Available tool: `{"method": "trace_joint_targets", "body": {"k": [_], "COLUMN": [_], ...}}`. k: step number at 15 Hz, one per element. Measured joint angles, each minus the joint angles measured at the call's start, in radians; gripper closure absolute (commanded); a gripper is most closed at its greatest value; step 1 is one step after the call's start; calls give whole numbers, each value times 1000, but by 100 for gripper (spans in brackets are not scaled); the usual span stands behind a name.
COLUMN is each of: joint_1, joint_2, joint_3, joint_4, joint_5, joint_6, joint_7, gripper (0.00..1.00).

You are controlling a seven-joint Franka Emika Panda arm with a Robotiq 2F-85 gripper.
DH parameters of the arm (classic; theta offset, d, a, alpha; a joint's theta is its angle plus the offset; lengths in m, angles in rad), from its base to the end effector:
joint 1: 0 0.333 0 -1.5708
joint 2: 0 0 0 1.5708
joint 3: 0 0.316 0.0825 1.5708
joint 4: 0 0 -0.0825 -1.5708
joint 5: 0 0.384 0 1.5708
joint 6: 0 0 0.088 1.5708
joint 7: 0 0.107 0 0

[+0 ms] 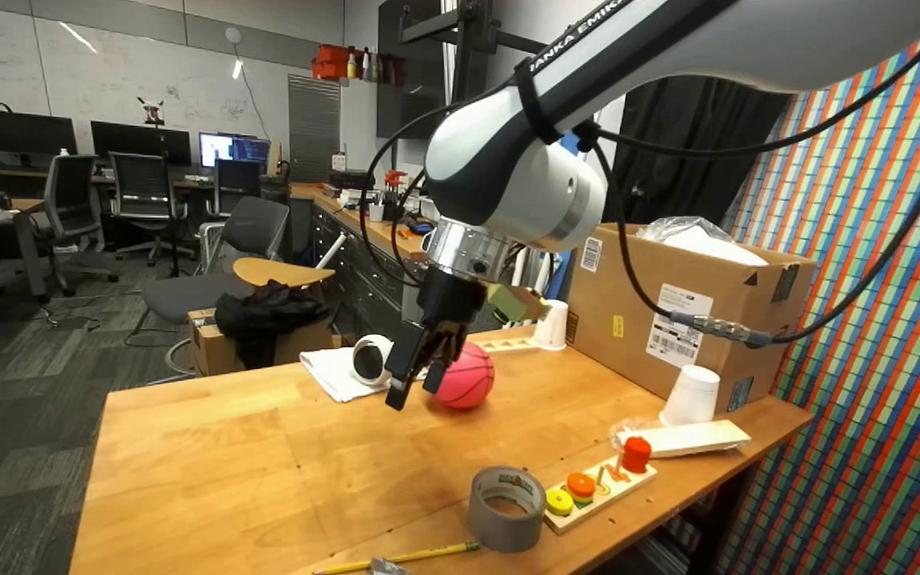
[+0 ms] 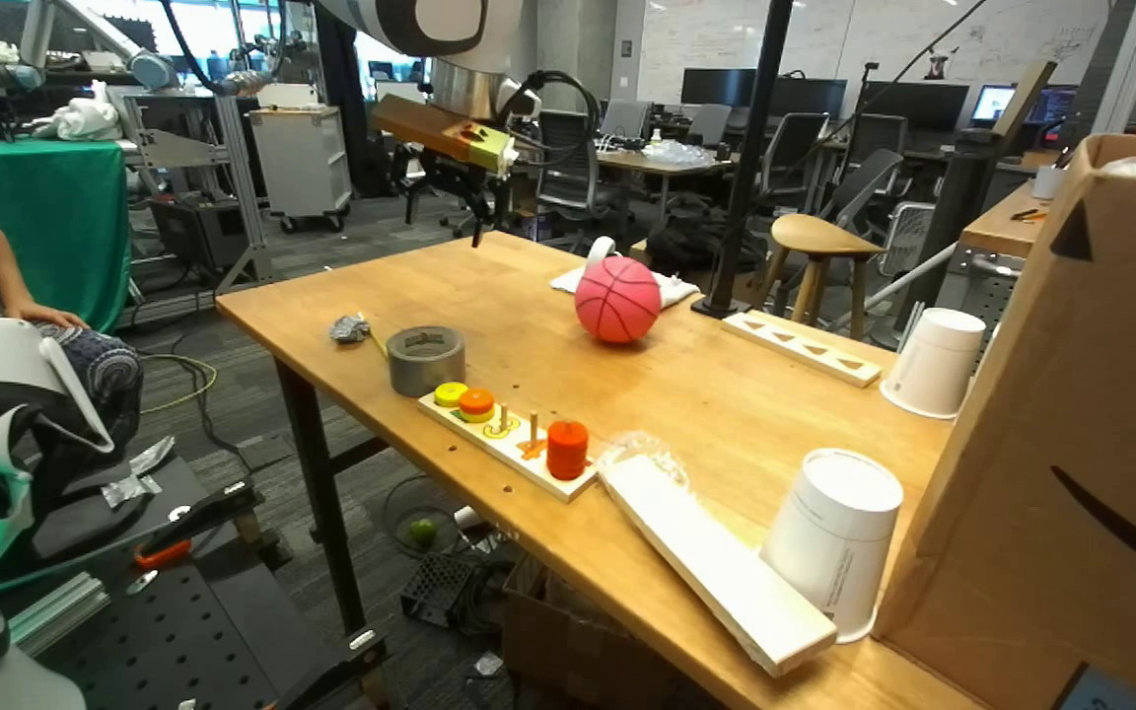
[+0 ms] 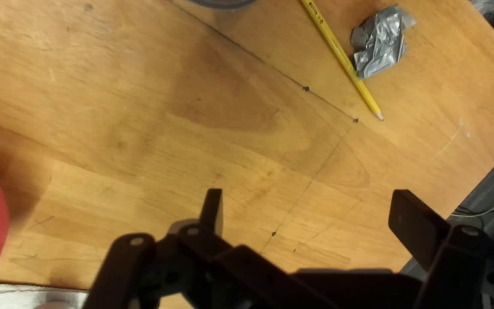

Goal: Move the ball

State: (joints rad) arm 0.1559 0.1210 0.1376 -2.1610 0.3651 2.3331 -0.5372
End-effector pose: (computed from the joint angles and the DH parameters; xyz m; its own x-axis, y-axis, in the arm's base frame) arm 0.5335 0.1666 0.3478 0.8352 0.5268 0.1581 0.5500 -0.8003 -0.2389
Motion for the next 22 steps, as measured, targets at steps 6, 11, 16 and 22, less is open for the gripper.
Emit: {"method": "trace_joint_targets", "body": {"k": [6, 11, 16, 22], "joint_1": [-35, -70, -99, -161], "joint_2": [191, 325, 437, 514], "joint_3": [34, 64, 71, 42], "joint_4": [223, 415, 560, 627], "joint_5": [15, 13, 7, -26], "joint_6": [-4, -29, -82, -161], "joint_7": [-10, -10, -9, 18], "gripper": [0, 0, 0, 0]}}
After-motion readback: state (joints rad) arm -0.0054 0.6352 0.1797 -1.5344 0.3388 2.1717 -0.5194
